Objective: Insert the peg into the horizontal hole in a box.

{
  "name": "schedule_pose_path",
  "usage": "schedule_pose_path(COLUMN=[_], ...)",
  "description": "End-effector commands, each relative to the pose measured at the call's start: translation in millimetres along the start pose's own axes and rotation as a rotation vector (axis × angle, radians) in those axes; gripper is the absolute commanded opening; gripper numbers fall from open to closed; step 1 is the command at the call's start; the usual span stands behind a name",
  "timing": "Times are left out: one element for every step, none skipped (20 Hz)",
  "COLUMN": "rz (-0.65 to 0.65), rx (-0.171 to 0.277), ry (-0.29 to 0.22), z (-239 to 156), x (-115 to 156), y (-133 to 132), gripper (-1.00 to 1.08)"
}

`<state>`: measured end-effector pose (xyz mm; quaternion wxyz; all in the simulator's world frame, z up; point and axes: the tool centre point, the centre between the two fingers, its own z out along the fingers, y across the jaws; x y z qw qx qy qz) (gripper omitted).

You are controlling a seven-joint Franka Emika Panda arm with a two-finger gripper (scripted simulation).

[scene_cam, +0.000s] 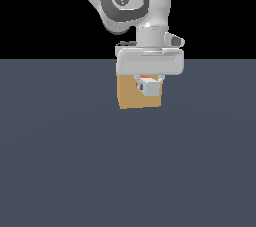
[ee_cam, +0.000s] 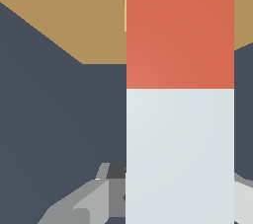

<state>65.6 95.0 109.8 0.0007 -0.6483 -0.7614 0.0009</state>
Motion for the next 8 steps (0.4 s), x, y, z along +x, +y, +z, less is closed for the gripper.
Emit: schedule_pose_path(rz=[-0.001, -0.001, -0.001, -0.001, -0.001, -0.001, -0.001, -0.001], rx=[-0.004, -0.004, -0.004, -0.004, -0.004, -0.005, -0.005, -0.005], ry=[0.000, 0.000, 0.000, 0.000, 0.000, 0.000, 0.000, 0.000], z=[-2, -2, -2, -2, -2, -3, -3, -3], x=[21, 27, 32, 36, 40, 42, 43, 44], y=[1, 1, 1, 1, 1, 1, 1, 1], gripper=[-1.00, -1.00, -1.00, -1.00, -1.00, -1.00, -1.00, -1.00])
